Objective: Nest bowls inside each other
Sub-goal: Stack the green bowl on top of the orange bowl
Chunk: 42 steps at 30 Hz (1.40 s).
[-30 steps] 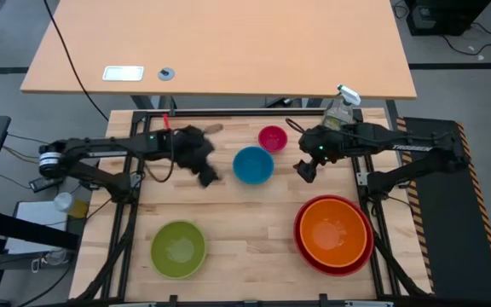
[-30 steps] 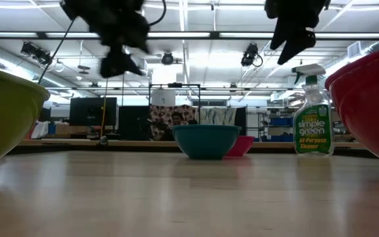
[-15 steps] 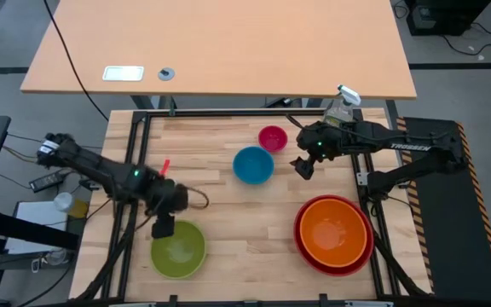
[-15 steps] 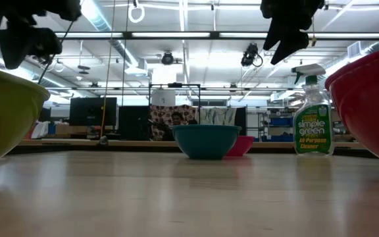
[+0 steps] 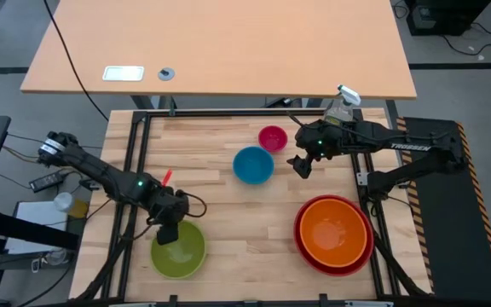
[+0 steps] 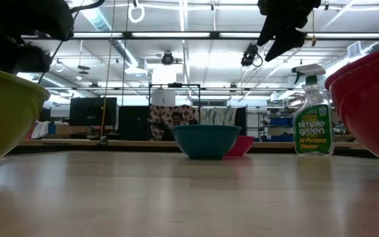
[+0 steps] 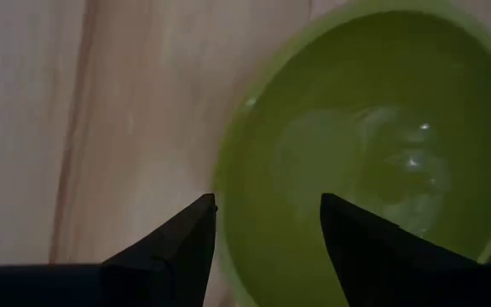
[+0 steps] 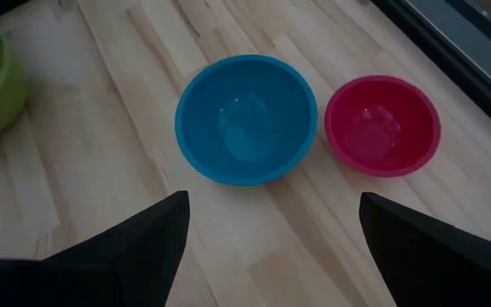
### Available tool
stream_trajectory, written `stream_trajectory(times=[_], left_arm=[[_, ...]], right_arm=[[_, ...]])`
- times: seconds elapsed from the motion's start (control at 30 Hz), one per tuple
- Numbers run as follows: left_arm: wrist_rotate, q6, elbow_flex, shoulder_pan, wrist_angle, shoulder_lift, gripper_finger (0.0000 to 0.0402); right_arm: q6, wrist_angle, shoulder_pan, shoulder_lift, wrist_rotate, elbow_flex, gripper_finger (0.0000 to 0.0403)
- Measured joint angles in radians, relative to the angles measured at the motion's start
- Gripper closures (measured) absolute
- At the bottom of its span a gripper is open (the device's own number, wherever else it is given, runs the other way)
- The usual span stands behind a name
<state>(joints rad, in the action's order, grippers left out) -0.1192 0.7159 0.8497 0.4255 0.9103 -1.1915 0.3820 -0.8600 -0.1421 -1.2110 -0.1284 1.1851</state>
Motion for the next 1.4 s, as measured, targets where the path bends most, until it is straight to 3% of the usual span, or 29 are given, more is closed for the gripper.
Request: stream_trajectory(times=[0.3, 0.6, 0.77, 1.03, 1.4], left_arm=[[0.008, 0.082, -0.101, 0.0, -0.048, 0.0, 0.0191], [-0.004, 0.088, -0.154, 0.0, -0.145, 0.0, 0.0235], [-0.006, 0.085, -0.157, 0.0, -0.144, 0.0, 0.0278], [-0.008, 0.115, -0.157, 0.0, -0.143, 0.0, 0.0386], [-0.005, 0.174, -0.125, -0.003, -0.119, 0.019, 0.0387]], right_arm=[[0.0, 0.0, 0.0, 0.0, 0.018, 0.0, 0.0056], [-0.001, -0.001, 0.0, 0.0, 0.019, 0.0, 0.0056], [-0.001, -0.001, 0.0, 0.0, 0.019, 0.0, 0.0056], [-0.008, -0.002, 0.0, 0.0, 0.018, 0.0, 0.0056], [-0.013, -0.03, 0.0, 0.0, 0.018, 0.004, 0.0056]])
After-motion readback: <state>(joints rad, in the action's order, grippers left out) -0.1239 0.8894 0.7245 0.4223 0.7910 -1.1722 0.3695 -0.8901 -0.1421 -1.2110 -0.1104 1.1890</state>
